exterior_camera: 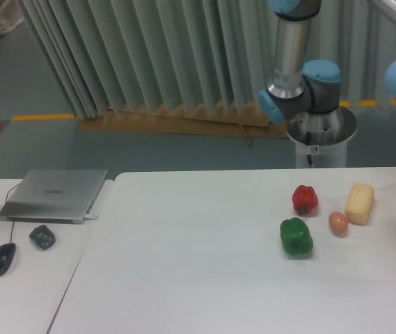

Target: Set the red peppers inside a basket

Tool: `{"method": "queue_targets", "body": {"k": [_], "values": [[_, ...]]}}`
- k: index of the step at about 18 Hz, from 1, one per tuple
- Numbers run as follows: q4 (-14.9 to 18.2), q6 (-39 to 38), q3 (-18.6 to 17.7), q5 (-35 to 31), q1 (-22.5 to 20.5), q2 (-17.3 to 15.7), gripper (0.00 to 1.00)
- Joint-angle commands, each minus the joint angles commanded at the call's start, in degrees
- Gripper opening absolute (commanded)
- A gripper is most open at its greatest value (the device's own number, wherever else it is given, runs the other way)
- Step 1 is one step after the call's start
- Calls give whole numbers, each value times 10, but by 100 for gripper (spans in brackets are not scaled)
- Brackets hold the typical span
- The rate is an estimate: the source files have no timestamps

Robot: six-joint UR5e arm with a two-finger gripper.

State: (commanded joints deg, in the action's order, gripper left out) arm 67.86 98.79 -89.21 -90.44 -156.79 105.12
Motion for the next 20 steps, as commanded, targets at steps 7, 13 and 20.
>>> {"method": "queue_targets", "body": {"k": [7,13,20], "values": [[0,-1,1,0,-4,0,100],[0,-1,1,0,-4,-1,100],[0,0,2,0,-7,-1,100]]}}
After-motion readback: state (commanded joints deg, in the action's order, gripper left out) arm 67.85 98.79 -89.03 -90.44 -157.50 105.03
